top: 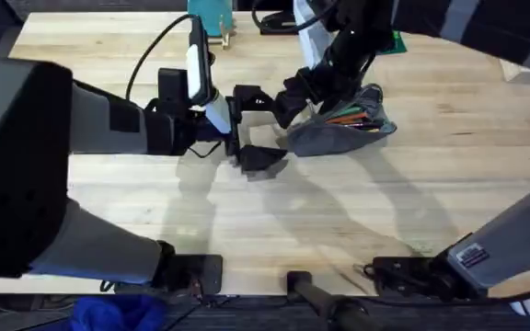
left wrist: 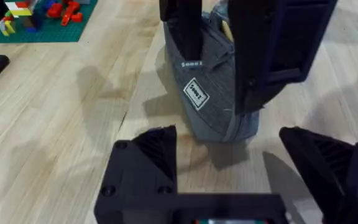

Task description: Unzip the bag, pick up the pens from the table one at a time and place them inside, then zip the bag closed.

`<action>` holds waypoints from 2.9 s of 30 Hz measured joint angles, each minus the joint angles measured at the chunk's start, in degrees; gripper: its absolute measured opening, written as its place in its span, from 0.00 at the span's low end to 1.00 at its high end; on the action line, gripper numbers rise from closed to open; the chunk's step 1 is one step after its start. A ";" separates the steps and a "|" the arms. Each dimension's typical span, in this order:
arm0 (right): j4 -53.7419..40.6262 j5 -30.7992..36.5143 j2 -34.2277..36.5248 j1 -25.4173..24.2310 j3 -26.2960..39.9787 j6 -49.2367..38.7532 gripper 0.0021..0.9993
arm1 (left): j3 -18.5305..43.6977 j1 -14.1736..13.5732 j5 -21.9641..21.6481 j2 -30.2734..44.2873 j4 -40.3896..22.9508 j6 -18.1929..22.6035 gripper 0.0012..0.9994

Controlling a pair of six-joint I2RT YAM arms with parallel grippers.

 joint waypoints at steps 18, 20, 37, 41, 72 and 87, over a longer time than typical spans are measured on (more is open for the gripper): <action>-1.38 3.26 0.00 0.00 -0.20 1.39 0.58 | 0.00 0.00 0.00 0.00 0.00 0.00 1.00; -1.38 3.41 0.00 0.00 -0.20 1.45 0.53 | 0.00 0.00 0.00 0.00 0.00 0.00 1.00; -1.65 3.82 0.00 -0.01 -0.22 1.90 0.03 | 0.00 0.00 0.00 0.00 0.00 0.00 1.00; -1.73 3.82 0.00 -0.01 -0.22 1.94 0.03 | 0.00 0.00 0.00 0.00 0.00 0.00 1.00; -7.38 4.39 -10.24 0.04 -0.94 2.10 0.03 | 0.00 0.00 0.20 0.00 0.18 0.00 1.00; -7.61 4.50 -10.40 0.28 -1.14 2.10 0.03 | 0.00 0.00 3.09 0.00 0.20 0.00 1.00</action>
